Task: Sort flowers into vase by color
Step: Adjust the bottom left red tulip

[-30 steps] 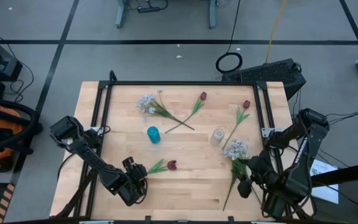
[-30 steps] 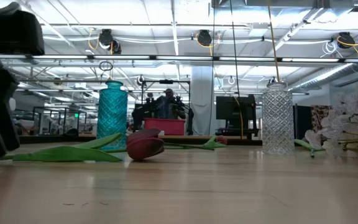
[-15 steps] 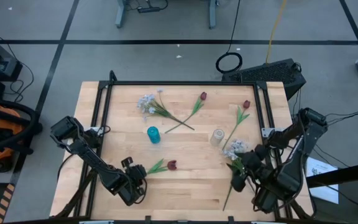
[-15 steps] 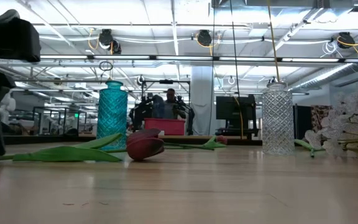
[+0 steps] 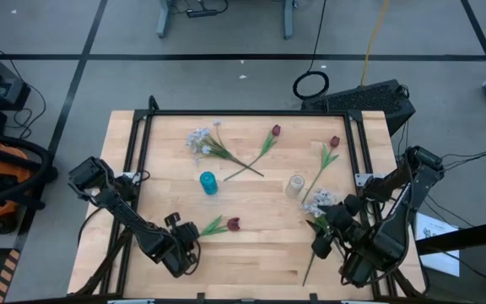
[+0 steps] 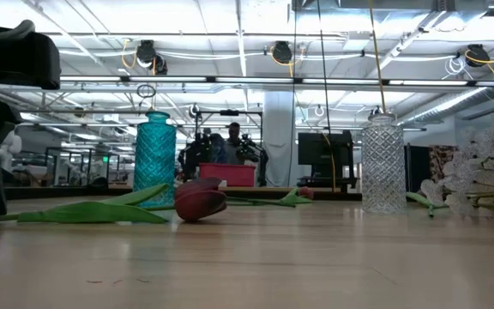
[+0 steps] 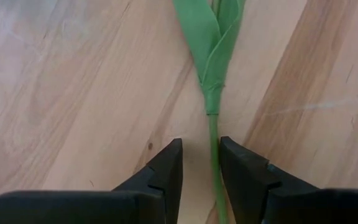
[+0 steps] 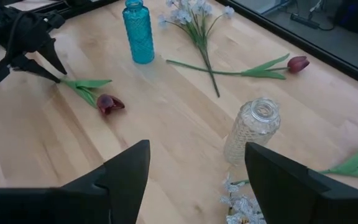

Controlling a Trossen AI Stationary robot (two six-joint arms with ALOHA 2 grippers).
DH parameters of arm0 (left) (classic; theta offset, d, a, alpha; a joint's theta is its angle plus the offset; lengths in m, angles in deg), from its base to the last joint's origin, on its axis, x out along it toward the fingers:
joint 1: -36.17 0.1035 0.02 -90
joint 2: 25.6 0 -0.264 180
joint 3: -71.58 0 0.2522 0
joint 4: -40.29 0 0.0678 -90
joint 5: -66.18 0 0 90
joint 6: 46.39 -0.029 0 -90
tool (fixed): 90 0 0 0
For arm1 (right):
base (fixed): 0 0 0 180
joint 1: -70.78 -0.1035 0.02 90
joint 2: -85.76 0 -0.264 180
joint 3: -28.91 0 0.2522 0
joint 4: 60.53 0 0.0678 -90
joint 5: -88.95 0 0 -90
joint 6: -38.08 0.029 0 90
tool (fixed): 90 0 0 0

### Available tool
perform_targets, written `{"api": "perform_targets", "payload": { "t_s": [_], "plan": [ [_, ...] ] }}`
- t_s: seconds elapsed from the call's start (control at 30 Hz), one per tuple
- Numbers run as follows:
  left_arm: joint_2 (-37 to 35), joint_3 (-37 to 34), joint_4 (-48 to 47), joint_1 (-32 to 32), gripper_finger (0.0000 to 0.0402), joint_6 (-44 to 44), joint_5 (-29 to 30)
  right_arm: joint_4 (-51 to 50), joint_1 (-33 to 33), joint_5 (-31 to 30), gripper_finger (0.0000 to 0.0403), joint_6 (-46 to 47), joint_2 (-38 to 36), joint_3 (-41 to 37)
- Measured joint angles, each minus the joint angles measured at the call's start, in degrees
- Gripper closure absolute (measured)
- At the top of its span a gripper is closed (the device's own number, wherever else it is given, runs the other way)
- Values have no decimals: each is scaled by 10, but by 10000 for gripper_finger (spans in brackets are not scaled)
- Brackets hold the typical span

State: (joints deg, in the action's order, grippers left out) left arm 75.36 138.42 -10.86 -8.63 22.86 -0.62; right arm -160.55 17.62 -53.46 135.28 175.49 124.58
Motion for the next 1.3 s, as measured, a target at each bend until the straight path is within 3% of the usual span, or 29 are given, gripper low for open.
{"api": "perform_targets", "payload": {
  "t_s": [0.43,0.73,0.83,1.13,1.3],
  "plan": [
    [-2,-23,45,0,296,9,-3,23,-1,0,149,-26,0,0],
    [-1,-30,59,-1,384,5,-13,23,-2,0,149,-35,0,0],
    [-2,-30,58,-1,394,11,-15,23,-2,0,149,-37,0,0],
    [-37,-21,33,-4,398,80,-20,22,-2,0,149,-45,0,0],
    [-64,-19,-4,-14,399,160,-29,23,-2,-1,149,-49,0,0]
  ]
}}
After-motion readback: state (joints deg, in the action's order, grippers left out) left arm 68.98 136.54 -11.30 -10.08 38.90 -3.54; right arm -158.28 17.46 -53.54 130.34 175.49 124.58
